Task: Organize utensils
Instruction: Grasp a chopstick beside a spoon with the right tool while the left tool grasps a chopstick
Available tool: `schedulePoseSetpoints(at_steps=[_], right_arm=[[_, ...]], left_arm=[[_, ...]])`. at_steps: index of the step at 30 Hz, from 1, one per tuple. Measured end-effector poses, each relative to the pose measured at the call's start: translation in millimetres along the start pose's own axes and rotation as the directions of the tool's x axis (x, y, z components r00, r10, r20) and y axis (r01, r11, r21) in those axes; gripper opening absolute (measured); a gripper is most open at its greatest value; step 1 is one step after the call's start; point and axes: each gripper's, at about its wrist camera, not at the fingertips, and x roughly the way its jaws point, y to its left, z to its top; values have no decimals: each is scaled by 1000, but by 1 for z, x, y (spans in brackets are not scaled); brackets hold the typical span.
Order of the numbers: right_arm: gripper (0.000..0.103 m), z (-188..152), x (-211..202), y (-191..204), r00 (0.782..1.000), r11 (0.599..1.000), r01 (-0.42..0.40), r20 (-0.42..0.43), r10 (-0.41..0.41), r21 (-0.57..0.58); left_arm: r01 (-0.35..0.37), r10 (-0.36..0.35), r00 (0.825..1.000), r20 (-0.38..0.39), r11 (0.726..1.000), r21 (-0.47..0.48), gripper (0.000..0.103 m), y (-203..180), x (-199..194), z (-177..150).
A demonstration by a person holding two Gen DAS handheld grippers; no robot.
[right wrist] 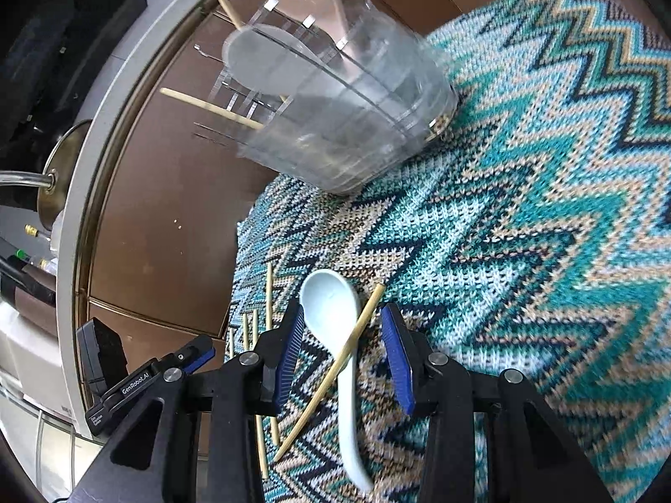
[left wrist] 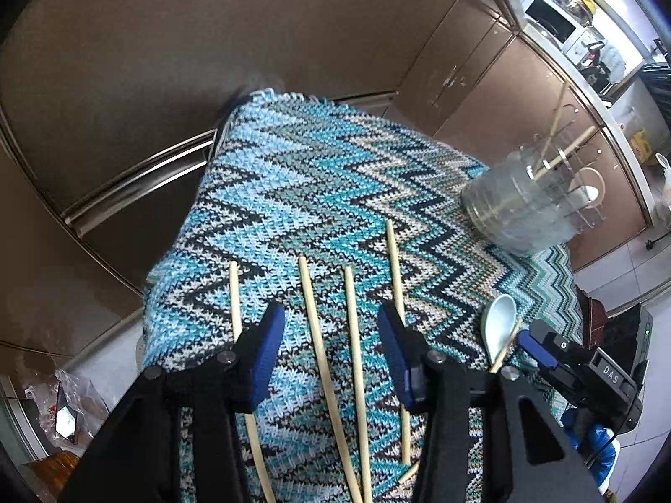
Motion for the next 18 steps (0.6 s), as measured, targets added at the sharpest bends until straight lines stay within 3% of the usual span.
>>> schedulePoseSetpoints(at_steps=[10, 14, 18], right_arm=[[36, 8, 25, -6, 998, 998, -69, -6, 69, 9], [13, 8, 23, -5, 996, 996, -89, -5, 89, -21], [10, 5, 18, -2, 995, 994, -98, 6, 98, -55]], left_arm=[[-20, 19, 999, -42, 999, -27, 40, 6, 19, 6], [-23, 21, 998, -61, 999, -28, 36, 6, 24, 6], [-44, 40, 995, -87, 998, -39, 31, 7, 33, 6]])
